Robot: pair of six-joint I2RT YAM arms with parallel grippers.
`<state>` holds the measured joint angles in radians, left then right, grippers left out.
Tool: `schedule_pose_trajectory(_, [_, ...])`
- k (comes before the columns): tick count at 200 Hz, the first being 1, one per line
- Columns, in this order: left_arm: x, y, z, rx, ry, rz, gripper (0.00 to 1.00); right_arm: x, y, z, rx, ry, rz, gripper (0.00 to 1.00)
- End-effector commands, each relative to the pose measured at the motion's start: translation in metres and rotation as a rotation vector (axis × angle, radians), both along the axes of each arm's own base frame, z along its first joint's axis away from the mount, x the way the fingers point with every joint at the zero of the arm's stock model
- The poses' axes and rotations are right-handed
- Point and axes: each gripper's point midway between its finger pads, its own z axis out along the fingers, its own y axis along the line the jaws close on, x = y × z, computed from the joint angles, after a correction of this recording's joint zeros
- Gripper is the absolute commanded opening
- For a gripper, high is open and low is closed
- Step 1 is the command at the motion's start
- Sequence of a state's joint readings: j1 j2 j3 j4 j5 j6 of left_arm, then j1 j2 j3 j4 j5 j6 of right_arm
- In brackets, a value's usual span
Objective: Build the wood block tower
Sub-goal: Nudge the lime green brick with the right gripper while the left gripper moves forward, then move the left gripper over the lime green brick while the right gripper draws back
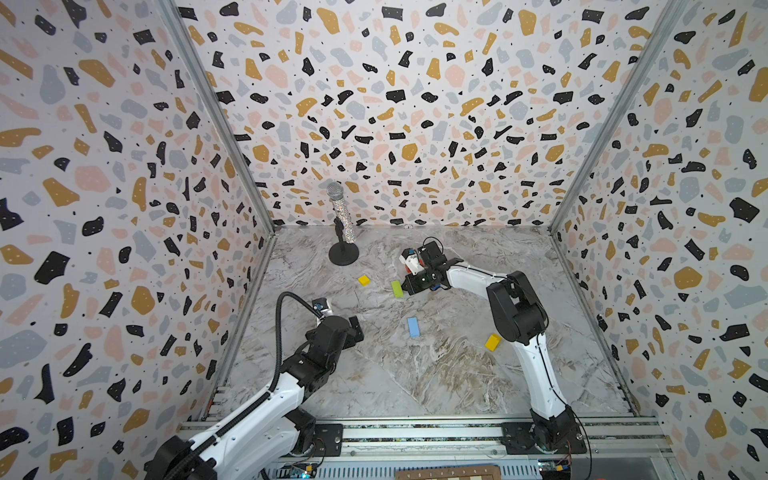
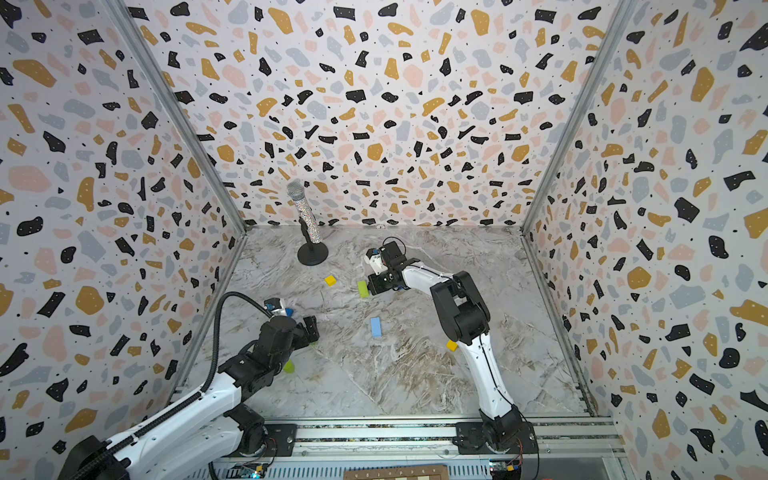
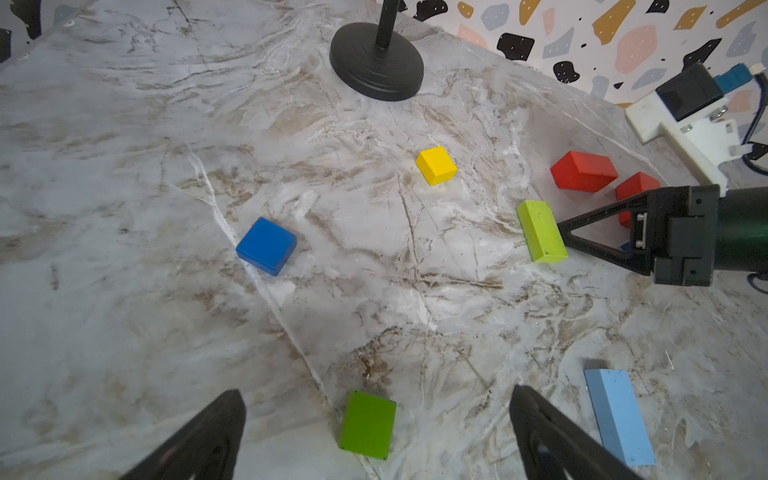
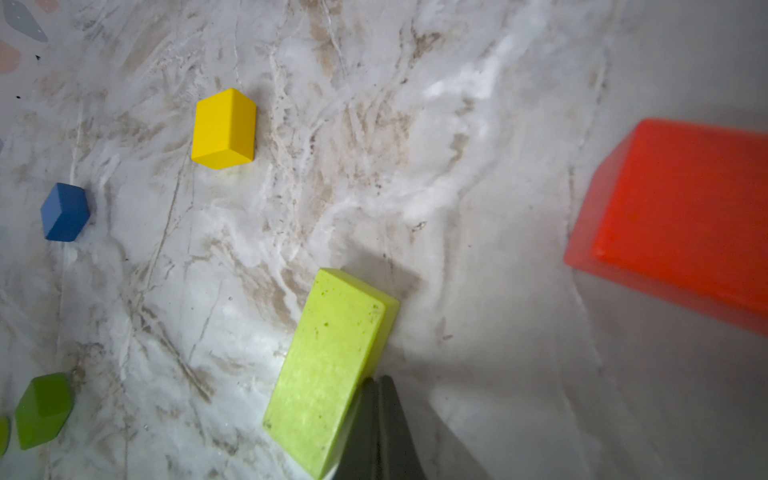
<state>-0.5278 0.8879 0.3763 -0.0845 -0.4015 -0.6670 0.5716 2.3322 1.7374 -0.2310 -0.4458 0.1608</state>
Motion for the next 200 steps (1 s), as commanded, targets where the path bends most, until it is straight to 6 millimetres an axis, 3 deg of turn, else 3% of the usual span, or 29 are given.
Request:
schedule_pose_trajectory(1, [0.005,-0.005,0.004,-0.011,-0.021,-0.008,1.00,-0.011,-0.005,0.007,-0.025,0.022,-0.003,0.00])
schedule_pose_trajectory(29, [0.009,-0.007,0.006,0.000,-0.023,-0.020,1.00,-0.010,-0.007,0.010,-0.032,0.007,-0.005,0.00])
schedule_pose_trajectory(66, [0.022,-0.015,0.013,0.040,0.000,-0.042,0.96,0.006,-0.027,0.026,-0.014,-0.016,-0.065,0.00])
schedule_pose_trajectory(101, [0.041,-0.030,0.024,0.047,0.025,-0.058,0.96,0.018,-0.048,0.060,0.056,-0.098,-0.138,0.21])
schedule_pose_trajectory(152, [0.076,-0.057,0.025,0.034,0.081,-0.074,0.90,0.016,-0.074,0.139,0.315,-0.214,-0.187,0.49])
schedule_pose_trajectory(184, [0.101,-0.077,0.021,0.045,0.117,-0.109,0.87,0.006,-0.104,0.167,0.387,-0.242,-0.271,0.69])
schedule_pose_trajectory(200, [0.113,-0.090,0.018,0.056,0.144,-0.143,0.82,-0.006,-0.116,0.172,0.416,-0.240,-0.308,0.77])
